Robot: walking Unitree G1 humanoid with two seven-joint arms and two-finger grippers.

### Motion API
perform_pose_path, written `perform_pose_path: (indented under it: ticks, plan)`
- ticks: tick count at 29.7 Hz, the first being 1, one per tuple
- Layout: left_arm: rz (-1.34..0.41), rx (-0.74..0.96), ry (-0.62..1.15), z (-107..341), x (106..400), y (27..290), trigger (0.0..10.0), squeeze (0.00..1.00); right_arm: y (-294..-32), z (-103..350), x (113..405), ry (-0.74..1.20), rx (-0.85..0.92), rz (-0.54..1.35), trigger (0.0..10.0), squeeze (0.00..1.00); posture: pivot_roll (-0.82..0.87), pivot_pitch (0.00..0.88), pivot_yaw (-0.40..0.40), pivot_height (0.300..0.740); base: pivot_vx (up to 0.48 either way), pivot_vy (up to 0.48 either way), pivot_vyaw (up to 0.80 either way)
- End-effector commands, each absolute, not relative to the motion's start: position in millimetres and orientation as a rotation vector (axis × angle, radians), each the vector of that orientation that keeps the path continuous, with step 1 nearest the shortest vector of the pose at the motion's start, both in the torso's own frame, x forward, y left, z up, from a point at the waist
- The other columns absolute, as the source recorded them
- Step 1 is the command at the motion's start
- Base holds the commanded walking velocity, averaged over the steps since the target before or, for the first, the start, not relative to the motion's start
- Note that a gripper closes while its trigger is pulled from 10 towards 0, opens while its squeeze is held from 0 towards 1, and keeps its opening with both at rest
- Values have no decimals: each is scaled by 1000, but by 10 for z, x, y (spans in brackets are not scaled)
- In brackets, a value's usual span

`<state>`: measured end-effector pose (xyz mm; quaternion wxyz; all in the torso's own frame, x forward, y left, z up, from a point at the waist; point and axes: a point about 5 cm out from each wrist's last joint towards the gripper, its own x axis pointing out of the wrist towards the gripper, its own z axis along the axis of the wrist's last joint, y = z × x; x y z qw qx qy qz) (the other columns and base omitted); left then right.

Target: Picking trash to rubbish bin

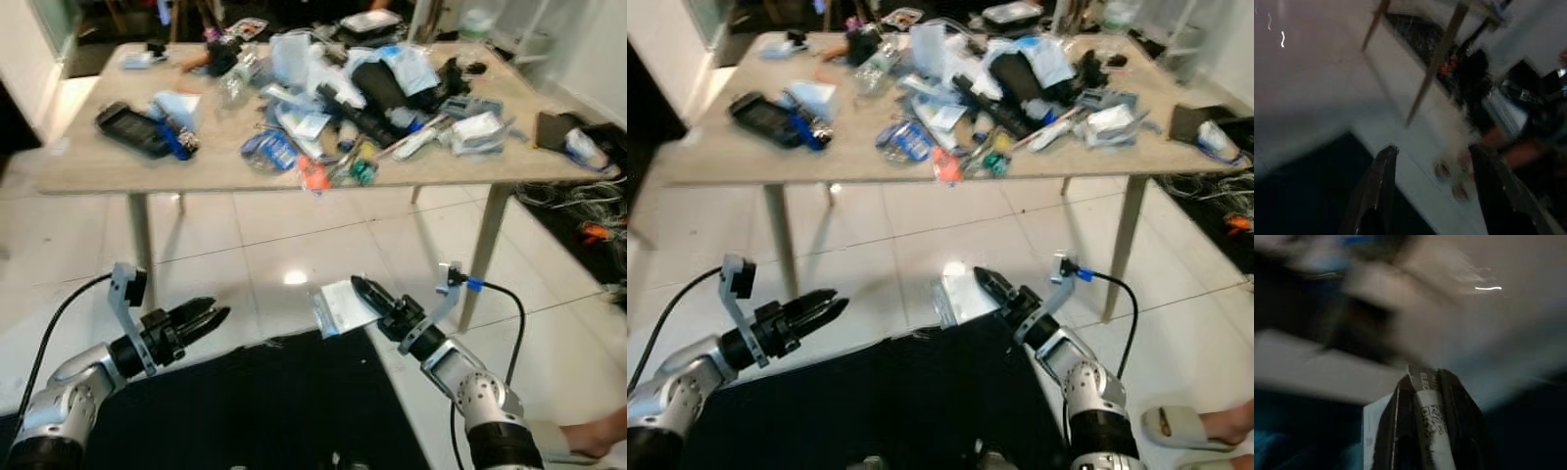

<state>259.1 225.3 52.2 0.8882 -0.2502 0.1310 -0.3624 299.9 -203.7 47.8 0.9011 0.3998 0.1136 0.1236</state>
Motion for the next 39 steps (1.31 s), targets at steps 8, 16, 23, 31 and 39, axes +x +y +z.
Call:
perform_pose_path:
  ticks: [8,16,23,31,39]
  plan:
    - [-446,-642,505,-136,2219,2339,10000,0,-2671,-348,2246,552,693,-413,10000,0,31,116,30,740,-427,0,0]
    - [-200,-696,691,-546,1856,2299,10000,0,-2700,-661,1744,707,626,-560,10000,0,33,117,33,740,-384,0,0]
    - [55,-504,880,-805,1587,2298,10000,0,-2616,-827,1469,832,565,-606,10000,0,33,117,33,740,-35,0,0]
    - [2,-350,1026,-942,1369,2162,10000,0,-2563,-940,1217,956,504,-617,10000,0,40,116,34,740,0,0,-578]
    - [-165,-118,1112,-1023,1276,1939,10000,0,-2554,-956,1183,990,459,-602,10000,0,40,116,34,740,0,0,-775]
